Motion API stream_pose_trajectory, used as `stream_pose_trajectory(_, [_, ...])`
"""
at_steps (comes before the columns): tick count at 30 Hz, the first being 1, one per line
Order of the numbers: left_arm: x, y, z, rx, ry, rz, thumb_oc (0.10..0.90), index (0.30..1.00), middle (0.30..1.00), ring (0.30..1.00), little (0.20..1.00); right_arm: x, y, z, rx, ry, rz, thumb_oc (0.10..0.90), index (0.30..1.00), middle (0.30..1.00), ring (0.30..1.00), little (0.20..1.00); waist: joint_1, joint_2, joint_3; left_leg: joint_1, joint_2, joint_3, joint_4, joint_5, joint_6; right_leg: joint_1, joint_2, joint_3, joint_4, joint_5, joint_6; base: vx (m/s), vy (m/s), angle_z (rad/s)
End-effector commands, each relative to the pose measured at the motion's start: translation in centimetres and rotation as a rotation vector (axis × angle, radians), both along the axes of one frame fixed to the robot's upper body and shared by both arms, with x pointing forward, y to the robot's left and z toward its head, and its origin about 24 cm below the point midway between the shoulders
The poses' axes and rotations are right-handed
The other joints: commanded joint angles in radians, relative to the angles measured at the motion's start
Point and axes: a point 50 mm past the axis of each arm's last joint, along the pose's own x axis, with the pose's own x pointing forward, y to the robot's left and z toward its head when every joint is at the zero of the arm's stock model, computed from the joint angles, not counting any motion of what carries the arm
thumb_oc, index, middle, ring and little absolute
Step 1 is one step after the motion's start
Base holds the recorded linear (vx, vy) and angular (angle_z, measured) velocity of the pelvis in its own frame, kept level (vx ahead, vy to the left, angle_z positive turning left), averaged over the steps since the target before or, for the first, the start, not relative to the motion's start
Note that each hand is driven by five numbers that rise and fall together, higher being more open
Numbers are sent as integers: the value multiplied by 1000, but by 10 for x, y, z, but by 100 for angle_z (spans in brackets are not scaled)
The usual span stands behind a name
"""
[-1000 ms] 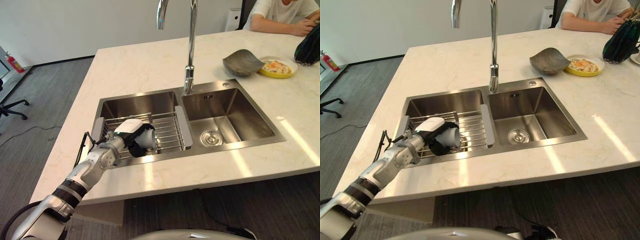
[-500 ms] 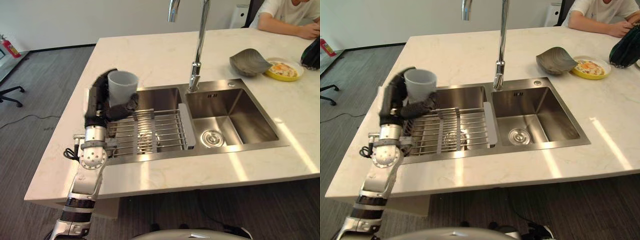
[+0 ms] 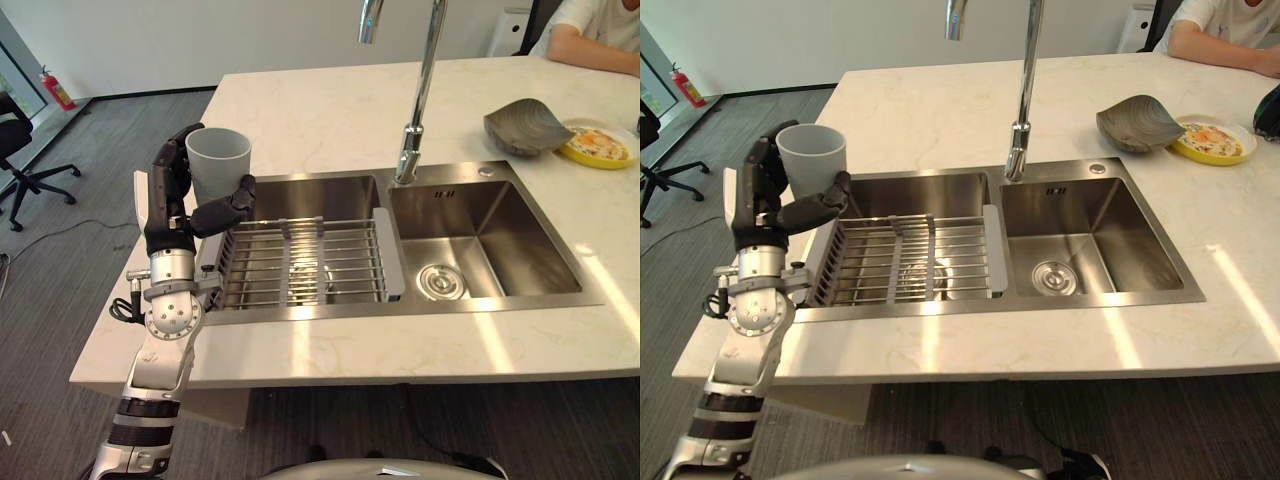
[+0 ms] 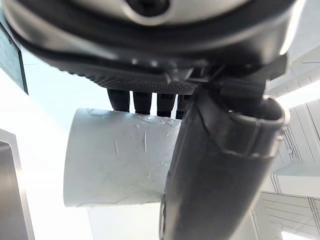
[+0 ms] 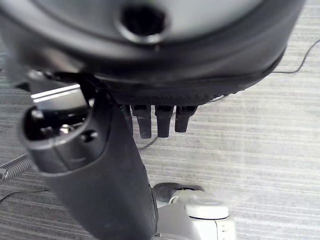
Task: Place the dishes in the dishwasher.
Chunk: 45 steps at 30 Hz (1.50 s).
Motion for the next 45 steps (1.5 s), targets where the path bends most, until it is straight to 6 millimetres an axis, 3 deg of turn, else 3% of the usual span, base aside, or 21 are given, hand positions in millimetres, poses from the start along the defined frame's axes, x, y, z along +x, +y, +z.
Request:
stream_pose_trajectory(1, [-17, 8, 68, 14, -385, 28, 400, 300, 300, 300, 300, 7, 0, 1, -2, -32, 7, 800, 900, 900, 900, 900, 6, -35, -31, 76, 13, 51, 11, -100, -56, -11, -56, -1, 18, -56, 93, 0, 0, 0])
stream_pose_trajectory(9, [-21, 7, 70, -63, -406, -35, 400, 300, 300, 300, 300, 8, -1, 1, 0, -35, 7, 800, 900, 900, 900, 900, 14, -37, -30, 75, 16, 45, 11, -97, -57, -7, -55, -11, 18, -60, 91, -3, -13, 3])
stream_pose_trajectory(16, [-31, 18, 65, -35, -400, 39, 400, 300, 300, 300, 300, 4, 4, 0, 16, -19, 20, 800, 900, 900, 900, 900, 32, -34, -28, 78, 14, 35, 11, -96, -54, -7, -52, -8, 18, -63, 89, -5, -19, 3])
stream_pose_trajectory(21, [-39, 25, 60, -23, -400, 99, 400, 300, 300, 300, 300, 10, 5, 0, 12, -25, 60, 800, 900, 900, 900, 900, 60, -34, -3, 58, 15, 18, 25, -66, -62, -19, -55, -9, 18, -60, 84, -51, -51, 2])
stream_pose_trajectory(22, [-43, 28, 57, -29, -400, 115, 400, 300, 300, 300, 300, 15, 3, 2, 5, -40, 77, 800, 900, 900, 900, 900, 81, -38, 19, 11, 11, 8, 53, -55, -72, -42, -65, -28, 18, -47, 84, -266, -89, 19])
stream_pose_trajectory(23, [-44, 29, 57, -36, -406, 122, 400, 300, 300, 300, 300, 17, -1, 3, -8, -47, 68, 800, 900, 900, 900, 900, 98, -34, 34, -38, 10, -6, 38, -8, -89, -76, -75, -66, 18, -38, 83, -266, -89, 19])
stream_pose_trajectory(24, [-44, 29, 57, -36, -406, 122, 400, 300, 300, 300, 300, 17, -1, 3, -8, -47, 68, 800, 900, 900, 900, 900, 98, -34, 34, -38, 10, -6, 38, -8, -89, -76, -75, -66, 18, -38, 83, -219, -31, 45])
stream_pose_trajectory(26, [-41, 24, 61, -22, -430, 115, 400, 300, 300, 300, 300, 22, -14, 7, -42, -68, 22, 800, 900, 900, 900, 900, 110, -28, 34, -135, 14, -38, 12, 57, -125, -128, -120, -155, 18, -38, 92, -282, -31, 161])
stream_pose_trajectory(29, [-37, 18, 66, -9, -448, 95, 400, 300, 300, 300, 300, 18, -16, 7, -50, -62, 8, 800, 900, 900, 900, 900, 78, -28, 16, -147, 43, 12, 20, 41, -122, -183, -141, -228, 18, -25, 92, -241, -53, 161])
stream_pose_trajectory(30, [-34, 10, 68, -2, -459, 64, 400, 300, 300, 300, 300, 12, -20, 7, -63, -56, -34, 800, 900, 900, 900, 900, 31, -26, 4, -102, 113, 121, 86, 7, -126, -196, -158, -294, 18, -27, 85, -243, -49, 164])
stream_pose_trajectory(33, [-33, 7, 69, 11, -462, 49, 400, 300, 300, 300, 300, 8, -21, 7, -68, -48, -59, 800, 900, 900, 900, 900, 13, -19, 2, -62, 145, 153, 113, -13, -137, -186, -163, -331, 18, -32, 81, -113, 25, 181])
stream_pose_trajectory(34, [-33, 6, 73, 48, -481, 57, 400, 300, 300, 300, 300, 4, -20, 6, -59, -48, -89, 800, 900, 900, 900, 900, -9, -14, 0, 15, 212, 213, 154, -5, -165, -173, -186, -395, 18, -24, 84, -108, 67, 42])
stream_pose_trajectory(35, [-33, 6, 73, 48, -481, 57, 400, 300, 300, 300, 300, 4, -20, 6, -59, -48, -89, 800, 900, 900, 900, 900, -9, -14, 0, 15, 212, 213, 154, -5, -165, -173, -186, -395, 18, -24, 84, -180, 222, 133])
stream_pose_trajectory(36, [-35, 6, 76, 65, -502, 65, 400, 300, 300, 300, 300, -1, -18, 5, -51, -43, -102, 800, 900, 900, 900, 900, -25, -11, -15, 95, 279, 271, 150, 11, -204, -166, -216, -444, 20, -18, 103, -73, 155, 90])
stream_pose_trajectory(37, [-35, 6, 76, 65, -502, 65, 400, 300, 300, 300, 300, -1, -18, 5, -51, -43, -102, 800, 900, 900, 900, 900, -25, -11, -15, 95, 279, 271, 150, 11, -204, -166, -216, -444, 20, -18, 103, -216, 404, 107])
stream_pose_trajectory(38, [-31, 3, 79, 45, -515, 54, 400, 300, 300, 300, 300, -4, -19, 5, -54, -40, -143, 800, 900, 900, 900, 900, -56, -5, -35, 147, 323, 380, 97, 45, -240, -163, -263, -530, 25, 18, 130, -143, 249, 17])
stream_pose_trajectory(41, [-30, 3, 79, 49, -511, 54, 400, 300, 300, 300, 300, -6, -21, 5, -61, -41, -169, 800, 900, 900, 900, 900, -57, 0, -44, 148, 317, 402, 78, 27, -243, -161, -275, -551, 27, 27, 139, -103, 258, 178])
stream_pose_trajectory(42, [-27, -1, 85, 93, -525, 59, 400, 300, 300, 300, 300, -5, -20, 4, -61, -55, -229, 800, 900, 900, 900, 900, -57, -11, -52, 108, 307, 454, 23, 6, -218, -141, -328, -596, 31, 91, 171, -119, 465, 322])
stream_pose_trajectory(43, [-27, -1, 86, 93, -525, 56, 400, 300, 300, 300, 300, -5, -20, 4, -60, -56, -232, 800, 900, 900, 900, 900, -58, -12, -52, 105, 304, 451, 23, 4, -215, -140, -332, -599, 30, 94, 175, -66, 635, 149])
stream_pose_trajectory(44, [-29, -1, 83, 96, -511, 53, 400, 300, 300, 300, 300, -2, -13, 2, -43, -58, -236, 800, 900, 900, 900, 900, -41, -27, -50, 91, 271, 436, 20, -61, -192, -131, -359, -604, 32, 119, 192, -5, 433, 168])
stream_pose_trajectory(45, [-29, 2, 81, 119, -496, 70, 400, 300, 300, 300, 300, -2, -8, 1, -32, -54, -232, 800, 900, 900, 900, 900, -27, -35, -44, 87, 245, 426, 18, -81, -174, -128, -379, -599, 33, 134, 205, -33, 583, 183])
